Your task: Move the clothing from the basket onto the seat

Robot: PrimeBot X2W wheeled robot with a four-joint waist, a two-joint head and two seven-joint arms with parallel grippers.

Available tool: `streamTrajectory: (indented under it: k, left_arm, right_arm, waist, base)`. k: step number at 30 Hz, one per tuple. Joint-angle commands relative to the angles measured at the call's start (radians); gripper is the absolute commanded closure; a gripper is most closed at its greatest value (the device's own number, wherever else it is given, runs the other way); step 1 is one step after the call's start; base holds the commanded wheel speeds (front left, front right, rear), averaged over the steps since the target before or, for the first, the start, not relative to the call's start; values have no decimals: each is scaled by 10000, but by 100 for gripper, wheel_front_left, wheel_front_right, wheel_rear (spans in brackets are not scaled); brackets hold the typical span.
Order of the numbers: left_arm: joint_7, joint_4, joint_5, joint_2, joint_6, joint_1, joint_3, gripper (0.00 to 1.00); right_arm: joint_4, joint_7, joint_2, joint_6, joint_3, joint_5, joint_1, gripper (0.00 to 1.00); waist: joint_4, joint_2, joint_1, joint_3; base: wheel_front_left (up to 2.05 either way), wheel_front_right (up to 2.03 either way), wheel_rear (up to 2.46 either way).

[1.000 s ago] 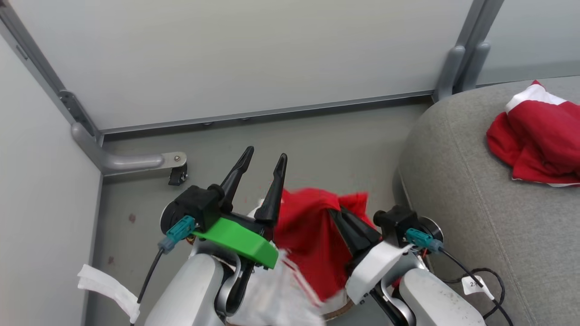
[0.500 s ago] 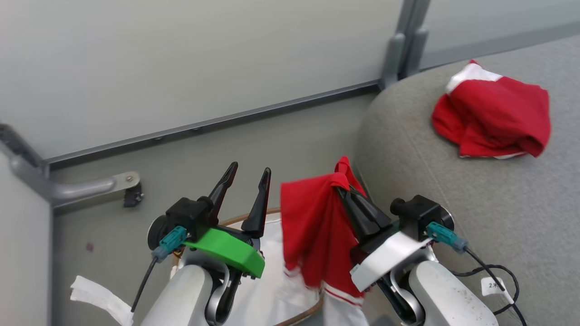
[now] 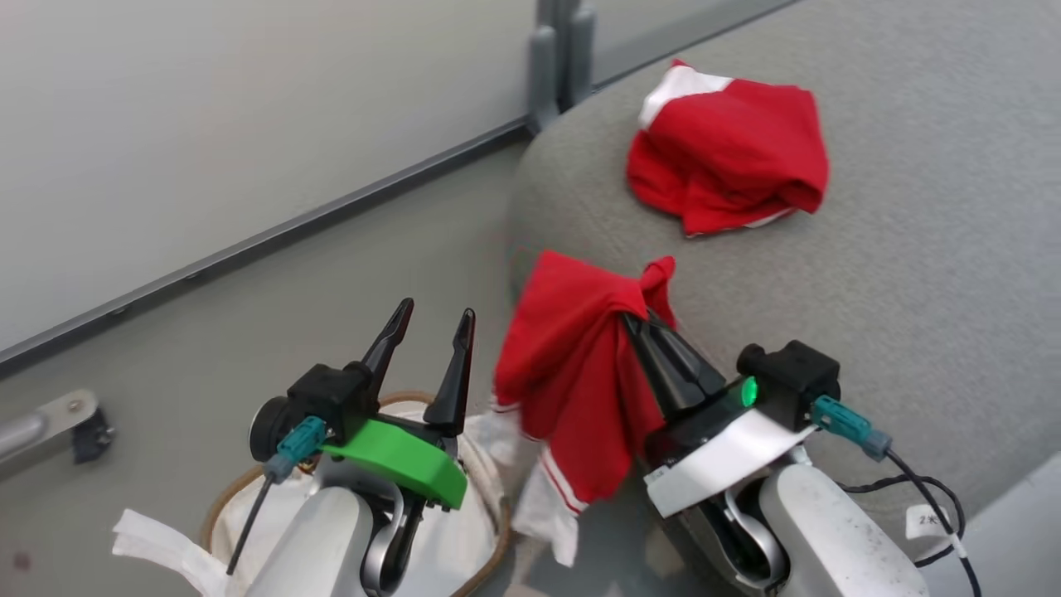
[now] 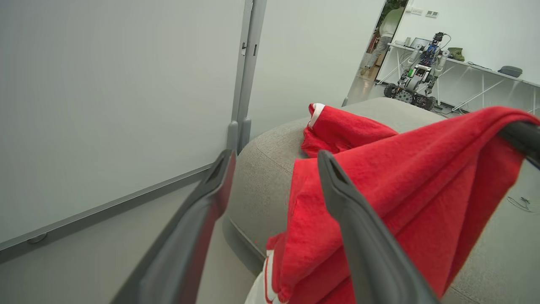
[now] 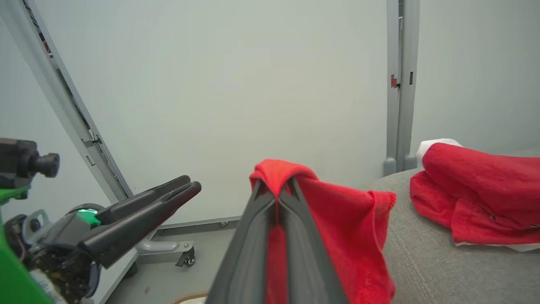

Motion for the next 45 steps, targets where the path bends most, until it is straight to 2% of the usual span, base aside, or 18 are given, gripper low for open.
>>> streamTrajectory:
  k: [1, 9, 14, 19, 24, 28, 33, 38, 45]
  left_arm:
    - [7, 40, 107, 48, -32, 32, -115, 0]
    - [5, 296, -119, 19, -32, -666, -1010, 0]
    - [7, 327, -196, 186, -32, -981, -1296, 0]
    - [7, 198, -161, 437, -32, -1136, -1281, 0]
    - [7, 32, 27, 694, -32, -1222, -1186, 0]
    - [7, -73, 95, 929, -32, -1503, -1265, 0]
    - [7, -200, 24, 1037, -32, -2025, -1531, 0]
    - [7, -287, -83, 942, -32, -2531, -1818, 0]
    - [7, -320, -104, 1020, -32, -2970, -2401, 0]
  right_arm:
    - [-184, -21, -23, -11, -205, -26, 145, 100]
    - [-1062, -21, -20, -11, -1450, -675, 374, 100]
    - [-1522, -21, -58, -11, -2396, -1428, -515, 100]
    - [-1837, -21, -773, -11, -2940, -1850, -2248, 100]
    - [-1745, -21, -1839, -11, -3685, -2126, -4611, 100]
    - [-1264, -17, -2477, -11, -4468, -2391, -6152, 100]
    - [-50, -12, -2679, -11, -5177, -2690, -7257, 100]
    - [1226, -12, -2670, -11, -5456, -3097, -7146, 100]
    - [3150, -13, -2182, -11, -6922, -3822, -6022, 100]
  waist:
    - [-1151, 0, 0, 457]
    - [-1347, 0, 0, 879]
    - [-1365, 0, 0, 1287]
    - [-1326, 0, 0, 1827]
    - [-1081, 0, 0, 2448]
    - [-630, 0, 0, 3034]
    - [-13, 0, 0, 3760]
    - [624, 0, 0, 4350]
    - [1262, 0, 0, 4919]
  base:
    - [0, 0, 0]
    - [0, 0, 0]
    - [0, 0, 0]
    - [0, 0, 0]
    - [0, 0, 0]
    - [0, 0, 0]
    - [0, 0, 0]
    - [0, 0, 0]
    - [0, 0, 0]
